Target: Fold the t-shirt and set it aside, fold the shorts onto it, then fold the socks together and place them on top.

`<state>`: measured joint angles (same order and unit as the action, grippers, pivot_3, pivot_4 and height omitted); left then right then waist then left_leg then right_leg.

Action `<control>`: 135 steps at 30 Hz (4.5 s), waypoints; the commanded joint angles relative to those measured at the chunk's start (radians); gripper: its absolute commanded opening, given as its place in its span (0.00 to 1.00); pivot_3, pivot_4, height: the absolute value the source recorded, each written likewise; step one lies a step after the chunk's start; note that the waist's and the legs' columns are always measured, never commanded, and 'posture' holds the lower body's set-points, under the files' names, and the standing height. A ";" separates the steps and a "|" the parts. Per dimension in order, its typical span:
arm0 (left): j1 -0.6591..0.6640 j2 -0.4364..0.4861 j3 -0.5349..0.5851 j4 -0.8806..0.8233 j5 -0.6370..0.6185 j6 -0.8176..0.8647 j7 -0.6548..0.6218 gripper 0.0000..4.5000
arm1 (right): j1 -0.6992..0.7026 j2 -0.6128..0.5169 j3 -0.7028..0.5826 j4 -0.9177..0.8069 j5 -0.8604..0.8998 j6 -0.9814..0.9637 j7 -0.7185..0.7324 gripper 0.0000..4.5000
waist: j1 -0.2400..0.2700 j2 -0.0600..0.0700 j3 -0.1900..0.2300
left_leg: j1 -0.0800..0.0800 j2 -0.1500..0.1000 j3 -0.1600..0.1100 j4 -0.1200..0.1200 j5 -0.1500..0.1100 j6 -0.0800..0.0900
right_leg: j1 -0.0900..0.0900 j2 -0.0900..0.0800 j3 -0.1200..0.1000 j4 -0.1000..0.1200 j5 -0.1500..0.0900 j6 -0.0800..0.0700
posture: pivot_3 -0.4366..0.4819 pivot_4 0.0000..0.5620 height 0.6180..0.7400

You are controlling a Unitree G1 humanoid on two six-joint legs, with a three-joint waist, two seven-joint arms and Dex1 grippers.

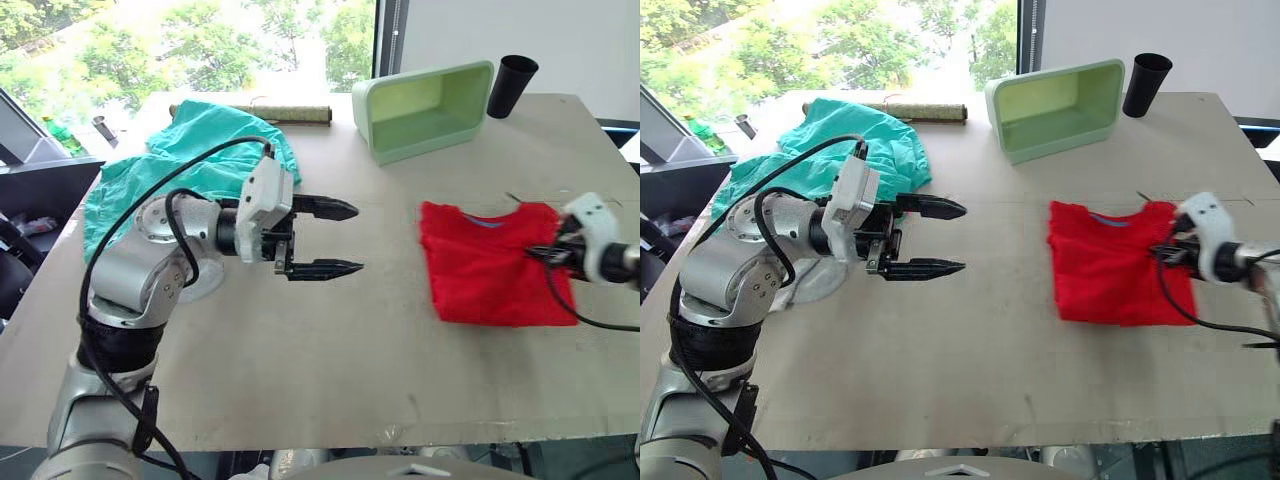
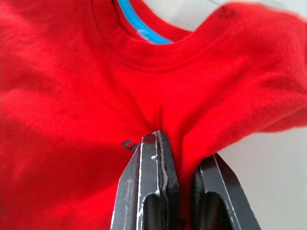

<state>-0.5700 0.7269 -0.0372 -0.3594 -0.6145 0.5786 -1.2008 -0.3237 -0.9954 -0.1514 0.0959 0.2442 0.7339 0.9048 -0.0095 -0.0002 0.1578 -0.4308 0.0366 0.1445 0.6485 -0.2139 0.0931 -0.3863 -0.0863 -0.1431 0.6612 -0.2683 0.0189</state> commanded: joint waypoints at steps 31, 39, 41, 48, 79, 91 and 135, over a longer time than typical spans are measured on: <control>-0.001 0.053 -0.012 -0.090 -0.021 0.056 0.066 0.92 | -0.067 -0.131 -0.056 0.443 -0.233 -0.687 -0.135 0.98 | 0.001 0.001 0.001 | 0.001 0.000 0.001 0.002 0.001 0.000 | 0.001 0.001 0.002 0.000 0.000 0.001 | 0.48 0.27 1.00; 0.038 0.076 0.027 -0.023 0.036 0.038 0.127 0.92 | 0.100 -0.008 -0.266 0.049 0.091 -0.570 -0.033 0.98 | 0.005 0.001 0.001 | 0.003 0.001 0.000 0.003 0.001 0.000 | 0.004 0.001 0.002 0.000 0.000 0.001 | 0.48 0.27 1.00; 0.051 0.083 0.032 0.044 0.111 -0.007 0.171 0.92 | 0.183 0.048 -0.271 -0.173 0.211 -0.460 -0.020 0.98 | 0.008 0.001 0.001 | 0.005 0.001 0.000 0.001 0.000 0.000 | 0.006 0.001 0.002 0.000 0.000 0.001 | 0.48 0.27 1.00; 0.061 0.104 0.048 0.381 0.363 -0.274 0.300 0.92 | 0.303 0.243 -0.212 -0.623 0.494 -0.255 -0.123 0.98 | 0.020 0.001 0.001 | 0.005 0.001 -0.001 -0.001 -0.002 -0.004 | 0.005 0.000 0.002 -0.001 0.000 -0.001 | 0.48 0.27 1.00; -0.236 0.061 -0.068 0.948 0.573 -0.737 0.011 0.02 | 0.351 0.289 -0.183 -0.704 0.561 -0.215 -0.158 1.00 | 0.026 -0.007 0.001 | -0.002 0.000 -0.001 0.001 0.000 0.001 | -0.001 -0.001 -0.001 0.000 0.002 -0.003 | 0.48 0.27 1.00; -0.213 -0.184 -0.251 0.446 0.466 -0.414 -0.088 0.02 | 0.331 0.201 -0.202 -0.654 0.557 -0.106 -0.195 1.00 | 0.024 -0.007 0.000 | -0.001 0.000 -0.001 0.003 -0.001 0.001 | 0.000 0.001 -0.001 0.001 0.002 -0.003 | 0.48 0.27 1.00; -0.061 0.145 -0.088 0.632 0.507 -0.477 -0.074 0.95 | 0.227 0.382 0.166 -0.510 0.221 -0.187 -0.212 1.00 | 0.026 -0.006 0.001 | -0.002 0.000 -0.002 0.003 -0.001 0.001 | -0.001 0.000 -0.001 0.000 0.001 -0.003 | 0.48 0.27 1.00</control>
<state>-0.6035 0.8747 -0.1276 0.2523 -0.1220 0.1393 -1.2832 -0.0938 -0.6131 0.0274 -0.3842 0.4678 0.5614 0.6887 0.0168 -0.0059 0.1583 -0.4329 0.0368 0.1422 0.6514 -0.2147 0.0941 -0.3872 -0.0863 -0.1445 0.6613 -0.2671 0.0162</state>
